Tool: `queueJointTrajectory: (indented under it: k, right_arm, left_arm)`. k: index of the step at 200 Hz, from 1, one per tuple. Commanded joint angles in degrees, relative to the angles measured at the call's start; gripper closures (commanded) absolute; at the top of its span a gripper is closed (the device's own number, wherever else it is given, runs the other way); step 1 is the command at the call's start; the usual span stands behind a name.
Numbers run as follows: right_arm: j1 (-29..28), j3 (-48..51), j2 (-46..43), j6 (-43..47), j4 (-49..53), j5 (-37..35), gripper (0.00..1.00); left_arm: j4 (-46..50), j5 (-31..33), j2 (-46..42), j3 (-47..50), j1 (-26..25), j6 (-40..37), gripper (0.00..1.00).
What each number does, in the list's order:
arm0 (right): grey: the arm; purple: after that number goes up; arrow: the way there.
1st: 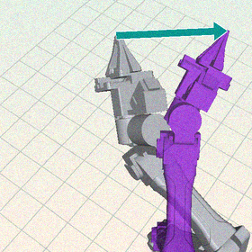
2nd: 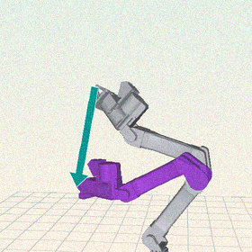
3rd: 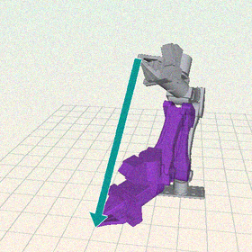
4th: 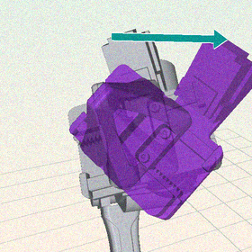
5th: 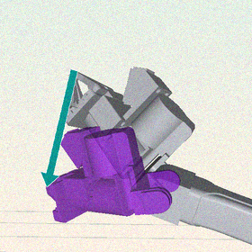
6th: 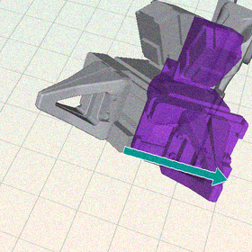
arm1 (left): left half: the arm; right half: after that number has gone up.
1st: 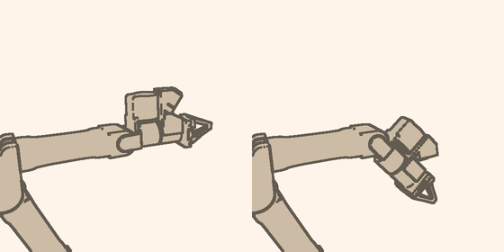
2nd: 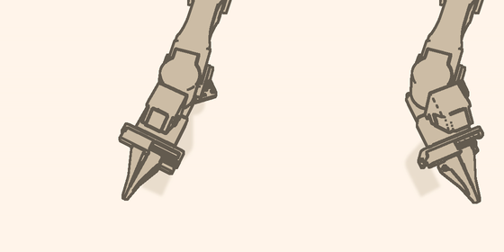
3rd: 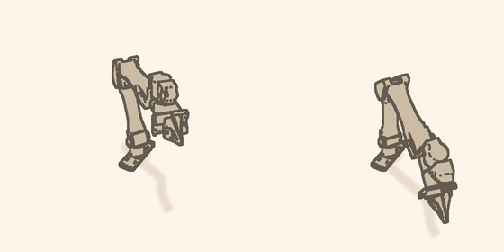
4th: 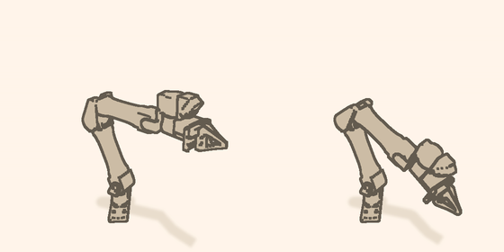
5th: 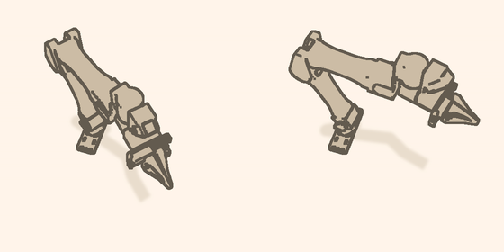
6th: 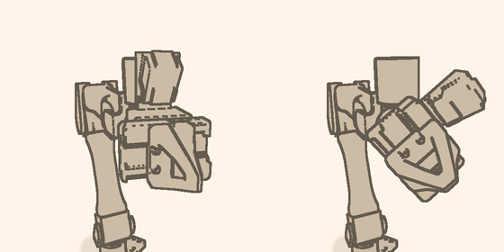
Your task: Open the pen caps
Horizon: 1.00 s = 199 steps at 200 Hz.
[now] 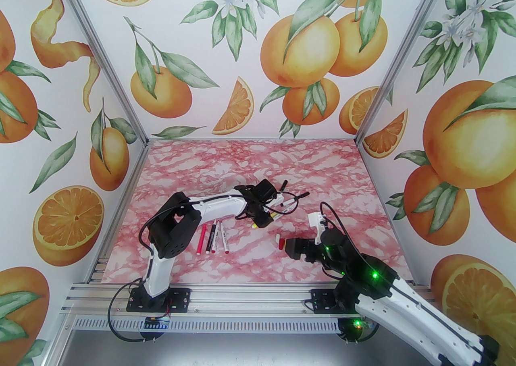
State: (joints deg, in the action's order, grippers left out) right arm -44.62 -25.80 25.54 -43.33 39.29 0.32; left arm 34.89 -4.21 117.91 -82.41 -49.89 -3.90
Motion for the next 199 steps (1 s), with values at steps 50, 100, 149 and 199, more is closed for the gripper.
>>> queueJointTrajectory:
  k: [50, 100, 149, 199]
  right_arm:
    - [-0.5, -0.5, 0.7, -1.1, -0.4, -1.3, 0.06]
    - [-0.5, 0.3, 0.9, -2.7, -1.9, -1.6, 0.06]
    - [-0.5, 3.8, 1.4, -9.3, -11.8, 0.2, 0.08]
    - [-0.5, 5.6, 2.8, -17.0, -21.1, -5.0, 0.2]
  left_arm:
    - [4.8, 0.7, 3.5, -3.8, 0.2, -1.7, 0.79]
    - [4.1, 1.3, 0.2, -1.2, 0.2, -1.0, 0.85]
    - [1.9, -1.8, -9.1, 2.6, 0.4, 2.2, 0.85]
    - [-5.3, -10.7, -19.1, 11.2, 0.6, 10.2, 0.84]
